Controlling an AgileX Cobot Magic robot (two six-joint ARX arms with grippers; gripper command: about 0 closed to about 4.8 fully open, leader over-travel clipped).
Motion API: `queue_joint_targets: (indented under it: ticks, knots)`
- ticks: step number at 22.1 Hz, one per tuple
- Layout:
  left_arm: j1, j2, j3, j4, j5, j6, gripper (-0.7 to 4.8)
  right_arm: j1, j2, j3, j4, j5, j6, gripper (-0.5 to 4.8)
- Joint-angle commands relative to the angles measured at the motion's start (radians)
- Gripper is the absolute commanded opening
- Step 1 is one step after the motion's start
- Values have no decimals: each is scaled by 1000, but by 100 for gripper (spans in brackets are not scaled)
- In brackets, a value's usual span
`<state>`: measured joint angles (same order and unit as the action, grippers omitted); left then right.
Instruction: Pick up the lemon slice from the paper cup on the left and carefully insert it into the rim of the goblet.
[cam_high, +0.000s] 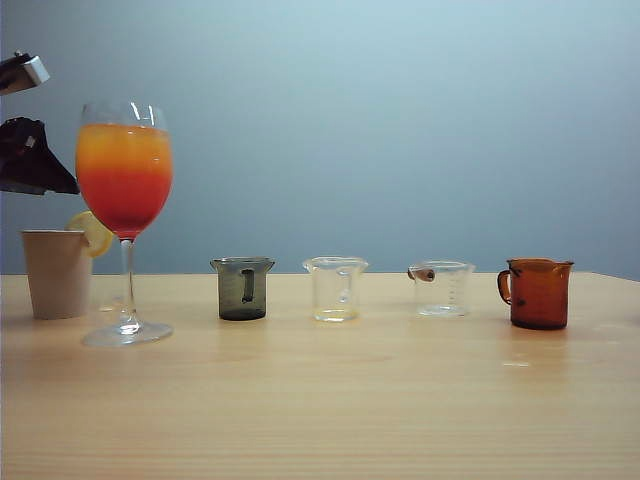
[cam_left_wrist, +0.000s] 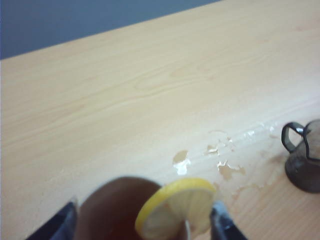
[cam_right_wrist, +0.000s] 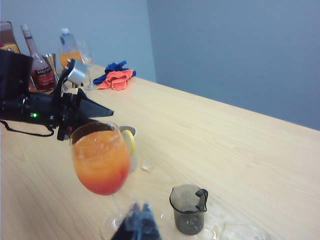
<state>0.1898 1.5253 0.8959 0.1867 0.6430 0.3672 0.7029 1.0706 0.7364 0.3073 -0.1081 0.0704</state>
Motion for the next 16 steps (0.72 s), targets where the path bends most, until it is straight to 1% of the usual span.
queue_joint_targets:
  ticks: [1, 5, 12, 15, 16]
  knots:
    - [-21, 13, 2, 38, -8, 14, 354, 1, 9, 4, 31, 1, -1, -6]
    - [-58, 56, 3, 43, -11, 26, 339, 0, 14, 4, 41, 4, -2, -6]
    - [-55, 71, 3, 65, -24, 31, 335, -5, 14, 3, 42, 6, -4, -6]
    - [-55, 73, 3, 66, -38, 71, 335, -4, 14, 3, 41, 13, -4, -6]
    - [-55, 79, 3, 73, -38, 71, 334, -4, 14, 3, 41, 13, -4, -6]
